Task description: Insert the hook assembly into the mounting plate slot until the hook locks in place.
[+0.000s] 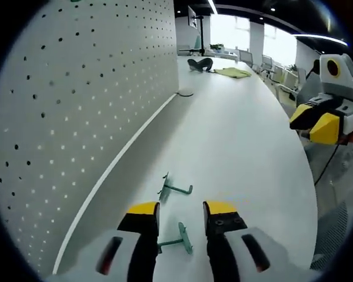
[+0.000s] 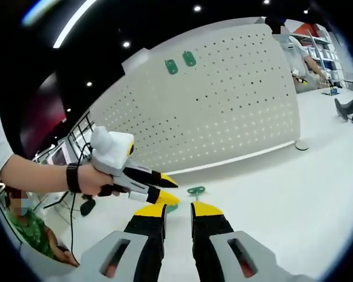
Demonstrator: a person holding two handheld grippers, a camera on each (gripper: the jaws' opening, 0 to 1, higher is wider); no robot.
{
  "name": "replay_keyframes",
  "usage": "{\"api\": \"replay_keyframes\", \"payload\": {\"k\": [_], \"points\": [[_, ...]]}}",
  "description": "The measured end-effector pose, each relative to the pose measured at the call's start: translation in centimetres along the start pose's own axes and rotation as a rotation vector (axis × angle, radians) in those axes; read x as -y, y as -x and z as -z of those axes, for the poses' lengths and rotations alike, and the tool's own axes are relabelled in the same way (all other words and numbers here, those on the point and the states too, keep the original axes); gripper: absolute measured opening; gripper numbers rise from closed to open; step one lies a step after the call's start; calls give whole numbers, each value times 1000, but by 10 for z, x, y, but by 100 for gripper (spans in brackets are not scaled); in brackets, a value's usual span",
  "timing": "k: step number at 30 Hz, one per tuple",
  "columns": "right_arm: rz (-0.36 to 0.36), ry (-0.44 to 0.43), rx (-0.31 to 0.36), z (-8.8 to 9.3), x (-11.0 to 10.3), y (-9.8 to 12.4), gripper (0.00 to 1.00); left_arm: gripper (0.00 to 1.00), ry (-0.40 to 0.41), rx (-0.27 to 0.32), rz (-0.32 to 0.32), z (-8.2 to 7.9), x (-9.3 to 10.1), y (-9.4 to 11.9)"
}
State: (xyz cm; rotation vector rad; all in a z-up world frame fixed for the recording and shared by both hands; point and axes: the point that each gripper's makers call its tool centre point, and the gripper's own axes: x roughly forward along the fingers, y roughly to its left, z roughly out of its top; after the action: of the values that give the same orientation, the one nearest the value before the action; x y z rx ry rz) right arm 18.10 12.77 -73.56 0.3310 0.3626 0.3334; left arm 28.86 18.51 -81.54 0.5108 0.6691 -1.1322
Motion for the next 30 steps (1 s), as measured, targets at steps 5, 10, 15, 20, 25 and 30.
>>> {"api": "replay_keyframes", "payload": {"k": [5,10,15,20,25,30], "points": [[3,-9,-7,2,3,0,16,27,-24,-9,-5,-3,-5,-6],[6,-9,-8,3,4,0,16,23,-77,-21,-11,-7,-9,-11],[12,-16,-6,2,7,1,16,20,-123,-48,-18,-5,-14,-16],[16,-22,-7,4,8,2,16,17,-155,-56,-23,-6,-19,-21],[21,-26,-10,6,9,2,16,13,-206,-73,-22,-5,-20,-26],[26,-32,-9,6,11,3,16,10,-253,-89,-18,-5,-20,-30]]}}
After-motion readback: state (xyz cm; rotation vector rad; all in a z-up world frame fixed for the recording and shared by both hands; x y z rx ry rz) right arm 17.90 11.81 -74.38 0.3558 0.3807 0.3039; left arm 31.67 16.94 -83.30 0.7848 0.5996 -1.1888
